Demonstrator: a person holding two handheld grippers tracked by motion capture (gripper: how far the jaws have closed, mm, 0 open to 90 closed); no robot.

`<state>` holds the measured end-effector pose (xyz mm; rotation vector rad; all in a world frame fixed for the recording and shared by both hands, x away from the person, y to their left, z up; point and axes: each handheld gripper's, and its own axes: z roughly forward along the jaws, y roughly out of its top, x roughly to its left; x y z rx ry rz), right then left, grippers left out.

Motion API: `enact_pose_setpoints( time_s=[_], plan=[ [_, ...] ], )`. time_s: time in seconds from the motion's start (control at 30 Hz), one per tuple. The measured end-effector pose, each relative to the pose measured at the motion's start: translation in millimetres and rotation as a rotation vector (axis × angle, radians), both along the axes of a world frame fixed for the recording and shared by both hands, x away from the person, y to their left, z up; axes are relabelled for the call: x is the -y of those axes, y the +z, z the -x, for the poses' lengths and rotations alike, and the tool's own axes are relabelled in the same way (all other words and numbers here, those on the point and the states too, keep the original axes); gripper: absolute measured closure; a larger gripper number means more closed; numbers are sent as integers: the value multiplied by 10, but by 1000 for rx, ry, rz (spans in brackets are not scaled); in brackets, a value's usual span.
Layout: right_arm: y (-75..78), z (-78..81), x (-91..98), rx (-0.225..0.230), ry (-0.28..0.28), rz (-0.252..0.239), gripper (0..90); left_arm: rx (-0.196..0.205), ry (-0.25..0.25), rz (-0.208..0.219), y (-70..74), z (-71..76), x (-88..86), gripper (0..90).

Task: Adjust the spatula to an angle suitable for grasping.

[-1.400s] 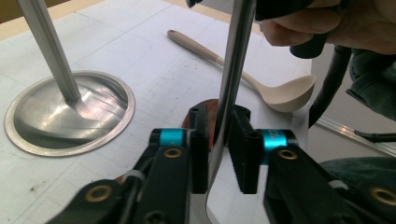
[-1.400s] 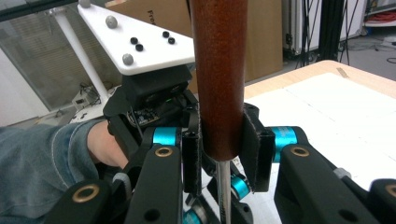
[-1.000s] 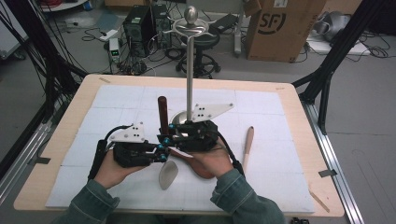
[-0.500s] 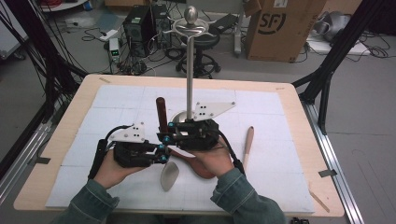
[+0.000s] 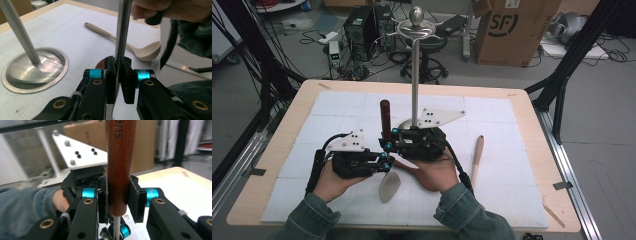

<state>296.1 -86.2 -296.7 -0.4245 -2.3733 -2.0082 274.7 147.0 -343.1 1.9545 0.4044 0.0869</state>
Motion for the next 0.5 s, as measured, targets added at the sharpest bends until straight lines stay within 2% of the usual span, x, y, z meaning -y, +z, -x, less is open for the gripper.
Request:
enact_pose_setpoints(
  time_s=[0.07, 0.17, 0.3, 0.4, 0.5],
  plan=[
    [-10, -38, 12, 16, 55, -10, 725, 4, -26, 5, 3, 9, -4, 839],
    [-30, -82, 18, 9, 149, -41, 721, 4, -78, -5, 8, 17, -3, 840],
    [-37, -112, 1, 4, 210, -80, 724, 1, -108, -14, -6, 20, 16, 841],
    [-40, -106, 1, -5, 182, -77, 728, -7, -86, -6, -16, 14, 17, 835],
    [-30, -77, 6, 6, 117, -69, 730, -5, -53, 16, -5, 14, 17, 787]
  ],
)
